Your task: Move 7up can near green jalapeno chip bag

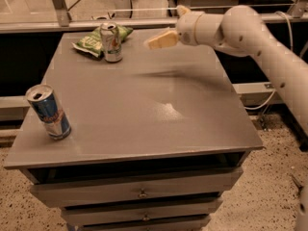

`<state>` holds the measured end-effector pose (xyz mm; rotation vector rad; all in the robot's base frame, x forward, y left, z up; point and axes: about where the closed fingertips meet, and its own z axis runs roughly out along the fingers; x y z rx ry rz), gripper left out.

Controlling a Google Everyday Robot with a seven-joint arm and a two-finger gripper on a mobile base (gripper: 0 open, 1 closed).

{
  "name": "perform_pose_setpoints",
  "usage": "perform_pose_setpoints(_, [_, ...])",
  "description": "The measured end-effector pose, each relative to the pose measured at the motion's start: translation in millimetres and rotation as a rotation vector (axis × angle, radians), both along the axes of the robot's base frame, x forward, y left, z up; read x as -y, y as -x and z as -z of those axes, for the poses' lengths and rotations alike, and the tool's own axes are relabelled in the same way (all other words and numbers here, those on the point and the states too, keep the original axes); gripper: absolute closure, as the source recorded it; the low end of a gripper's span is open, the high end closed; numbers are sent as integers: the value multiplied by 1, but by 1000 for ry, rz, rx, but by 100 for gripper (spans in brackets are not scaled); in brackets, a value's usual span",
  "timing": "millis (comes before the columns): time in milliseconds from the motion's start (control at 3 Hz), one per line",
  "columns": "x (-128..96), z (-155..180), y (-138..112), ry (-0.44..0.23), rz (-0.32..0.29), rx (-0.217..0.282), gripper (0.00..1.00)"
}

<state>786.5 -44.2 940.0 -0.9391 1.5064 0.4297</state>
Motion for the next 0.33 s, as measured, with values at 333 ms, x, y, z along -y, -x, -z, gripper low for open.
perform_pose_setpoints(333, [35,-7,4,-6,47,12,0])
